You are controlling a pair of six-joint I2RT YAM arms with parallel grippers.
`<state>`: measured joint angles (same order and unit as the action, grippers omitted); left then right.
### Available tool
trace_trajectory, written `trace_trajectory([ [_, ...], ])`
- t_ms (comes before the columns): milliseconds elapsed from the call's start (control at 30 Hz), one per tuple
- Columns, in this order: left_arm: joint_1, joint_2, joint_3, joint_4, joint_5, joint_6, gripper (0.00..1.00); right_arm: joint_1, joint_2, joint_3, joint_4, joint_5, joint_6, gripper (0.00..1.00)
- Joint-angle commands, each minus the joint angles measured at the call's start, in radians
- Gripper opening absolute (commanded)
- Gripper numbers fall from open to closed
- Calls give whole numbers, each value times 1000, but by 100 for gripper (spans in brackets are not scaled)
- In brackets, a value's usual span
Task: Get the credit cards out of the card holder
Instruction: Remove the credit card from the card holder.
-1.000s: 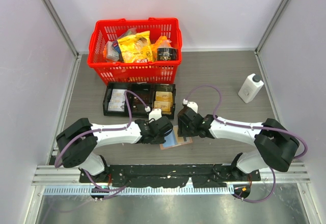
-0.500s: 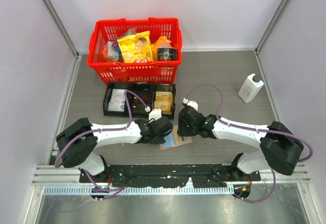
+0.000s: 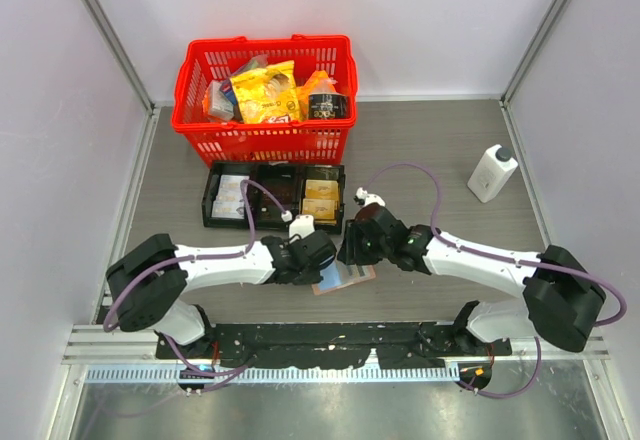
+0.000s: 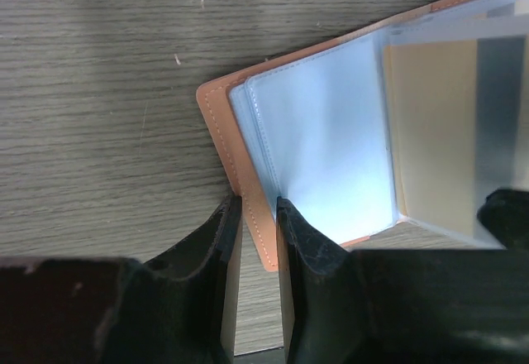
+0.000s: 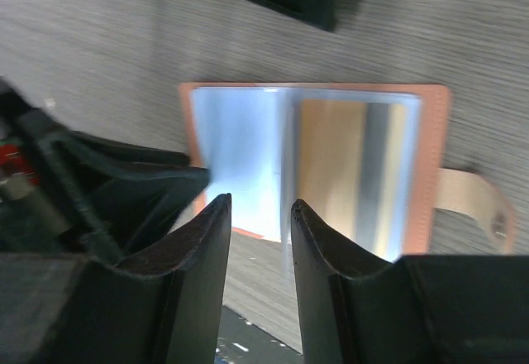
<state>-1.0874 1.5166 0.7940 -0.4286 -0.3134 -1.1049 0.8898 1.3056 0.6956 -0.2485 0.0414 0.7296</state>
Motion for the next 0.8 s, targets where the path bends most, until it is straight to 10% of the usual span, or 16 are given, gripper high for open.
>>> trace_trajectory([
  [0,-8,-62,-45,65,-18,-52,25,8,-6,13,164,-164,31,40],
  [467,-5,-415,-262,131,-98,-187,34,11,81,-16,255,-175,25,41],
  [767,18,-299,-179,212,-20,-90,45,-86,6,-128,349,-222,24,41],
])
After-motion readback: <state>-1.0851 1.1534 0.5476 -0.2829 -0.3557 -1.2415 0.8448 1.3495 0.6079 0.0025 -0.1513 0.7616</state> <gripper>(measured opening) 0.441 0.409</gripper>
